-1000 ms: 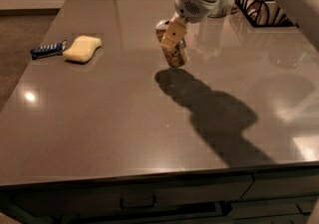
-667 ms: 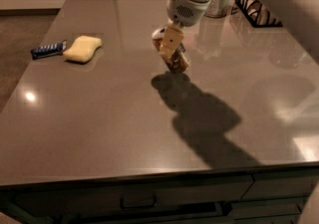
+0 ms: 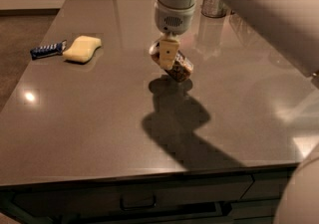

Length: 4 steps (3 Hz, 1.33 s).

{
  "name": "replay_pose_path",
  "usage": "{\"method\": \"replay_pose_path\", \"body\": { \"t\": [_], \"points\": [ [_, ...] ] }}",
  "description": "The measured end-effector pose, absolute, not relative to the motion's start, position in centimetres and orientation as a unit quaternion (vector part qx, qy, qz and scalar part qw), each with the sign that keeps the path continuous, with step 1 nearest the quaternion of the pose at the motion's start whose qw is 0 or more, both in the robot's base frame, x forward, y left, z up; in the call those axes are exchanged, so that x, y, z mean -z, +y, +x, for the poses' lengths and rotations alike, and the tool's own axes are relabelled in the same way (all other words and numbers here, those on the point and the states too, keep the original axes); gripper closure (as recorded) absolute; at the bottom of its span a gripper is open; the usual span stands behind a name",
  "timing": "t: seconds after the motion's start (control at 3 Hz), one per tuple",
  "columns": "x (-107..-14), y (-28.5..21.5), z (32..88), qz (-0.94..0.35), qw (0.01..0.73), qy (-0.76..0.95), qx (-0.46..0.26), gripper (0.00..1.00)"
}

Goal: Knock orange can over

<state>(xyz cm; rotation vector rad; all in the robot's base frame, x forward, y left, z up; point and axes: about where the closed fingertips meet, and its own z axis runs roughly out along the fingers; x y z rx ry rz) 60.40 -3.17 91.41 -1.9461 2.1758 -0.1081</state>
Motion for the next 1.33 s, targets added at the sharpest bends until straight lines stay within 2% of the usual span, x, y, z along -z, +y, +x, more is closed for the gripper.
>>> {"method": "replay_pose_path", "body": {
  "t": [0.33, 0.67, 1.33],
  "points": [
    [-90.3, -2.5, 60.0, -0.704, 0.062, 0.705, 0.058, 1.0],
    [-89.9, -1.6, 59.7, -0.725, 0.052, 0.685, 0.056, 0.84],
    [-89.6, -0.7, 59.8, -0.736, 0.061, 0.672, 0.051, 0.38]
  ]
}}
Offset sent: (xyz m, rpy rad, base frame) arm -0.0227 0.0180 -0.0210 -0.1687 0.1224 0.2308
